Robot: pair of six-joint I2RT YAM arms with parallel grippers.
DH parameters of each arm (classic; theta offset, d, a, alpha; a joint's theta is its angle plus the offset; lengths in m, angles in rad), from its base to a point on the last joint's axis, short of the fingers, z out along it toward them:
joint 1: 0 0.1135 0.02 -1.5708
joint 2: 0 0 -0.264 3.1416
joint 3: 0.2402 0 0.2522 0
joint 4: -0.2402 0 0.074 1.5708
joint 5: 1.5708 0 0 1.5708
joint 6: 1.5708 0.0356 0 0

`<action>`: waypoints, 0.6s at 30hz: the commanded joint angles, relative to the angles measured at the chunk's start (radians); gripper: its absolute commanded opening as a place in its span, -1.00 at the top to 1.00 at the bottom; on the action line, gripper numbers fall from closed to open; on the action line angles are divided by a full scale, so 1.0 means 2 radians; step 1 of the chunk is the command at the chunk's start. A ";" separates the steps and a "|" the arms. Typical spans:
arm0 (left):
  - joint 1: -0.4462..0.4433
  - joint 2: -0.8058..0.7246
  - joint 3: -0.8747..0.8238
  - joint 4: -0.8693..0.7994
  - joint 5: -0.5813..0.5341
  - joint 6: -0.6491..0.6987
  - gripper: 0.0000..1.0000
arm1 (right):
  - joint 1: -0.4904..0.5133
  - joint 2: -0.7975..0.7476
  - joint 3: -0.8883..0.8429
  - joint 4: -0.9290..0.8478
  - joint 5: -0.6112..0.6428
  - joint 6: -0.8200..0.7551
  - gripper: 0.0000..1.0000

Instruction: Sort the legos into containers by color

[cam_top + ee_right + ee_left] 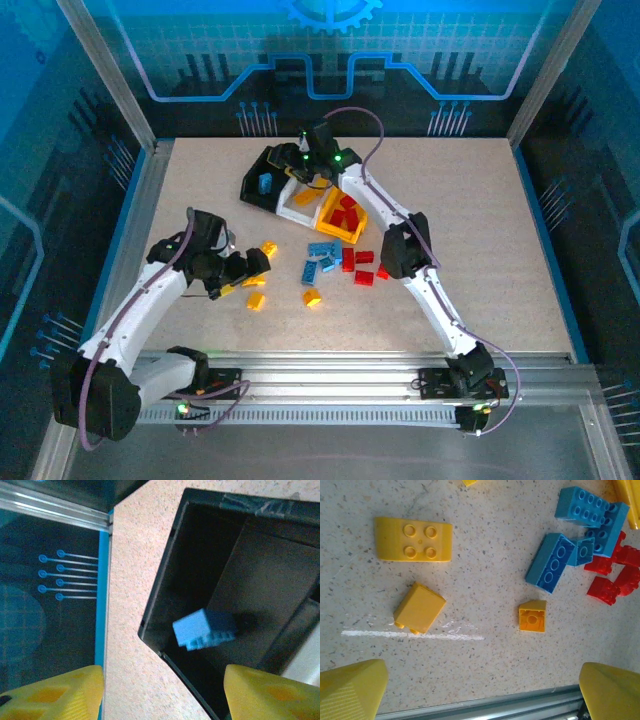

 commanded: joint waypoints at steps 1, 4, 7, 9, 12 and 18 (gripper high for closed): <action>0.005 0.009 0.022 -0.015 -0.027 0.021 -0.98 | 0.002 -0.085 -0.014 -0.073 -0.019 -0.064 -0.33; 0.005 0.030 0.038 -0.028 -0.055 0.050 -0.98 | 0.009 -0.155 -0.077 -0.145 -0.014 -0.124 -0.33; 0.005 0.068 0.063 -0.026 -0.067 0.082 -0.97 | 0.023 -0.267 -0.224 -0.162 0.013 -0.171 -0.32; 0.005 0.106 0.084 -0.021 -0.078 0.105 -0.93 | 0.028 -0.352 -0.352 -0.140 0.032 -0.176 -0.29; 0.000 0.161 0.121 -0.009 -0.078 0.134 -0.80 | 0.035 -0.455 -0.502 -0.128 0.054 -0.176 -0.26; -0.110 0.223 0.170 -0.011 -0.082 0.168 -0.76 | 0.042 -0.583 -0.693 -0.158 0.109 -0.149 -0.25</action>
